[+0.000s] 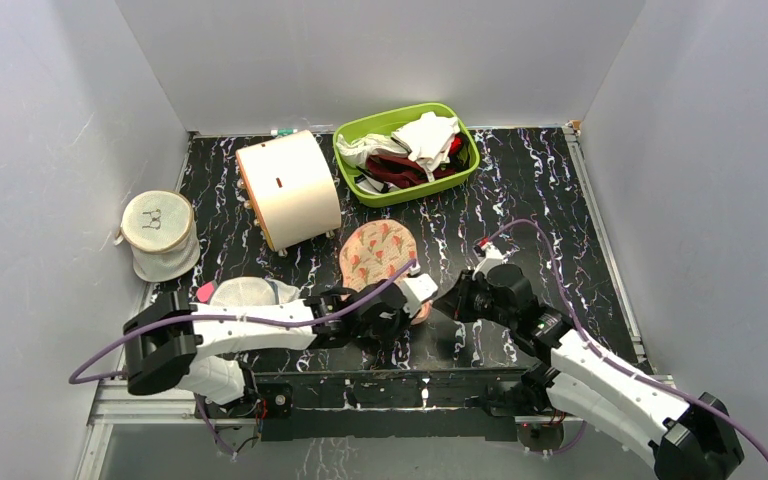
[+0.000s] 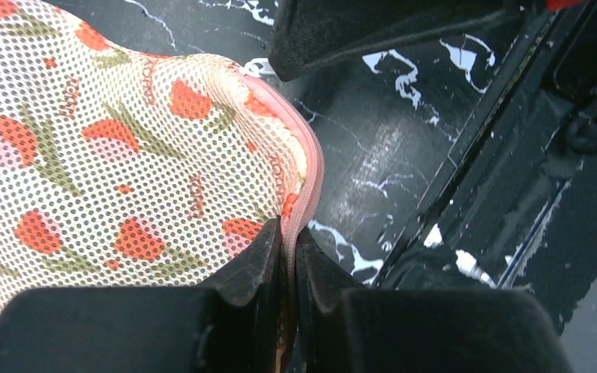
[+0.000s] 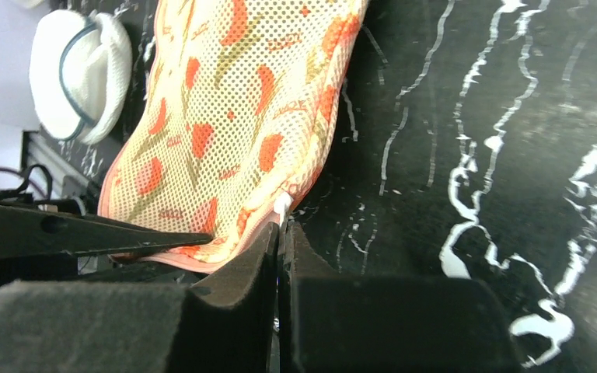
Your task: Unzip the laundry bag and remove the bra
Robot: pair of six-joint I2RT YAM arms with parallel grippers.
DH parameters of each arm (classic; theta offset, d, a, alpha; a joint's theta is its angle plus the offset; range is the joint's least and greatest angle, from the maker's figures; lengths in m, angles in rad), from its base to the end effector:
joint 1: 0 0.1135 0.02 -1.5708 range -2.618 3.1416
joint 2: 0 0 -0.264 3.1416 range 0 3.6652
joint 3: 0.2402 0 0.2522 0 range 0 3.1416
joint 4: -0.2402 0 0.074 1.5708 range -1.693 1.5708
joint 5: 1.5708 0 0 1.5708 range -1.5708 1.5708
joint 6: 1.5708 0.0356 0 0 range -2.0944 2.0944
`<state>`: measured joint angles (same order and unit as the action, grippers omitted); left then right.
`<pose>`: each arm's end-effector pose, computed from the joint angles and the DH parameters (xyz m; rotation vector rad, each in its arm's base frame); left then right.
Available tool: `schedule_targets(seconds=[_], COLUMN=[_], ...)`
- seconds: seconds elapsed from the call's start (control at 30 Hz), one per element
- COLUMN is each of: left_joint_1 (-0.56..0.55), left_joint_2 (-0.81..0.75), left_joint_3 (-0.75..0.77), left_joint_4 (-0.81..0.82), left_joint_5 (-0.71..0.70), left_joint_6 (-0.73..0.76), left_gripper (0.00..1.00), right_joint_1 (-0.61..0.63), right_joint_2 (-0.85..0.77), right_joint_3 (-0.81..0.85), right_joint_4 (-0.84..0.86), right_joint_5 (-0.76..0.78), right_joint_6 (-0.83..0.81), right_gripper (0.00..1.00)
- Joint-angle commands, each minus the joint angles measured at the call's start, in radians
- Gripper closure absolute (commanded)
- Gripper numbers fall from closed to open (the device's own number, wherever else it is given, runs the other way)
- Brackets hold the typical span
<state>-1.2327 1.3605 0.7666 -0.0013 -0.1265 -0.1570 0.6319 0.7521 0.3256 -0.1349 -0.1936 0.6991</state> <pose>0.1011 -0.2740 0.2230 1.0807 1.9582 -0.6506 0.1309 0.1043 0.1892 -0.0457 2.2856 0.9530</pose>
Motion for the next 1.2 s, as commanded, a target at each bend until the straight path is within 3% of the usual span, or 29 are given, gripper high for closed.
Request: schedule_targets(seconds=[0.0,0.13,0.33,0.43,0.53,0.57,0.7,0.9,1.03,1.17], left_joint_1=[-0.001,-0.001,0.003,0.019,0.067,0.096,0.237,0.406,0.462,0.533], left_joint_2=[0.083,0.17,0.209,0.157,0.069,0.041,-0.054,-0.102,-0.124,-0.185], left_joint_3=[0.062,0.103,0.146,0.144,0.146,0.153,0.203,0.367,0.475,0.465], left_joint_4=[0.036,0.042,0.009,0.002,-0.011,-0.017,-0.072,-0.216,-0.223,-0.104], left_joint_5=[-0.022,-0.01,0.1,0.148,0.208,0.238,0.33,0.307,0.094,-0.122], left_joint_6=[-0.04,-0.055,-0.063,-0.044,-0.022,-0.021,-0.029,0.042,0.087,0.124], left_gripper=[1.0,0.95,0.49,0.35,0.05,0.02,0.02,0.02,0.02,0.02], right_joint_1=[-0.005,-0.005,-0.005,-0.005,-0.005,-0.006,-0.005,-0.005,-0.005,-0.003], right_joint_2=[-0.054,-0.056,-0.078,-0.118,-0.147,-0.153,-0.159,-0.15,-0.118,-0.022], right_joint_3=[0.08,0.109,0.173,0.197,0.206,0.207,0.197,0.177,0.158,0.16], right_joint_4=[-0.079,-0.136,-0.228,-0.253,-0.265,-0.268,-0.269,-0.255,-0.208,-0.101], right_joint_5=[0.118,0.147,0.188,0.2,0.205,0.206,0.196,0.155,0.105,-0.003], right_joint_6=[-0.01,-0.015,-0.043,-0.054,-0.058,-0.058,-0.058,-0.049,-0.049,-0.035], right_gripper=[1.0,0.88,0.69,0.61,0.54,0.51,0.42,0.3,0.23,0.22])
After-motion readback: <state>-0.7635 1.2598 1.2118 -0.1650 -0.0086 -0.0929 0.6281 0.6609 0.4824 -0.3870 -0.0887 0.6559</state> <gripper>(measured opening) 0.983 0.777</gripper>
